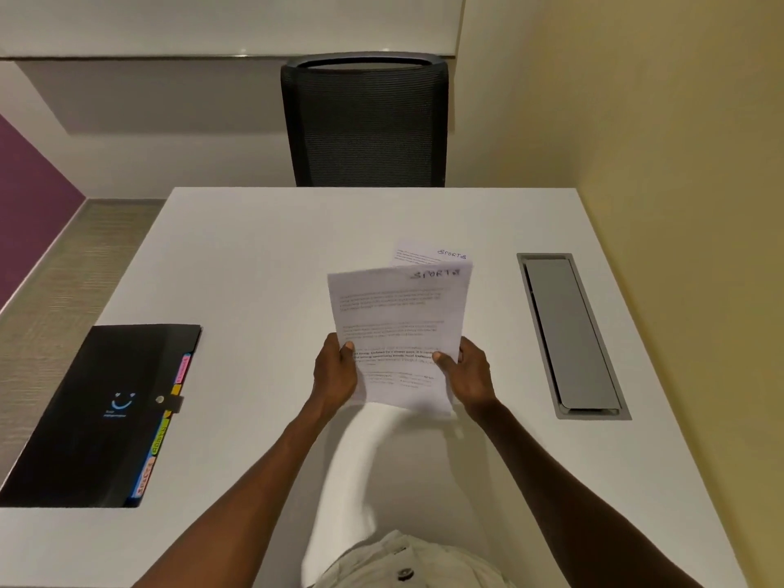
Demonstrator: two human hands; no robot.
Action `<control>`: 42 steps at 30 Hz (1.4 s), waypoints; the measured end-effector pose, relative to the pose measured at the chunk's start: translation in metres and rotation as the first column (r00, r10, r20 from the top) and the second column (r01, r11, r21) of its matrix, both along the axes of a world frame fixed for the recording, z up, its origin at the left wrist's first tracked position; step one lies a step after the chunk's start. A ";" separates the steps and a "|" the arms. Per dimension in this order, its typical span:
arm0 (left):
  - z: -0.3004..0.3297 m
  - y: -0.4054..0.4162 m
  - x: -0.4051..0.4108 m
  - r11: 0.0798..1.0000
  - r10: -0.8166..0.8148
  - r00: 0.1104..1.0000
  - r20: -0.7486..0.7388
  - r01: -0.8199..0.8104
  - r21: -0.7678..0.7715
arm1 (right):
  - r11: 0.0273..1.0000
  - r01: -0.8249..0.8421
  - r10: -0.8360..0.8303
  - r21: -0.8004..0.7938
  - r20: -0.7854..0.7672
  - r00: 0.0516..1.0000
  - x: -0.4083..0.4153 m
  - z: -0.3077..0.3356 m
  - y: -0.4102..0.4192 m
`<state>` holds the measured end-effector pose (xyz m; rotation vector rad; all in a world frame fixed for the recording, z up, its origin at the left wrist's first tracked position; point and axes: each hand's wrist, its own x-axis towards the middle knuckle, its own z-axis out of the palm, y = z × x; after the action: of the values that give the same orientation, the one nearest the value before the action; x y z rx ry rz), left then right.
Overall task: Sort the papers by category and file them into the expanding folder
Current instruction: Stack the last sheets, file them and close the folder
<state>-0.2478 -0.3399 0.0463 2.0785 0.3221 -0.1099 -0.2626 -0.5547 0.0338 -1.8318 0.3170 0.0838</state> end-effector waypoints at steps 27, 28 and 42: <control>-0.014 0.088 0.033 0.836 0.145 0.944 -0.297 -0.277 -0.473 | 0.275 -0.727 0.488 -0.629 -0.560 0.669 0.072 -0.067 -0.018; -0.011 0.087 0.033 0.837 0.162 0.943 -0.291 -0.288 -0.466 | 0.268 -0.712 0.504 -0.649 -0.535 0.678 0.072 -0.064 -0.020; 0.007 0.059 0.005 0.881 0.145 0.961 -0.236 -0.234 -0.411 | 0.429 -0.676 0.494 -0.600 -0.471 0.731 0.001 -0.069 -0.106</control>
<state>-0.2424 -0.2810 0.0536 1.5825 0.5697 -0.2494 -0.2614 -0.6610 -0.0349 -2.7152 -0.2273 0.7808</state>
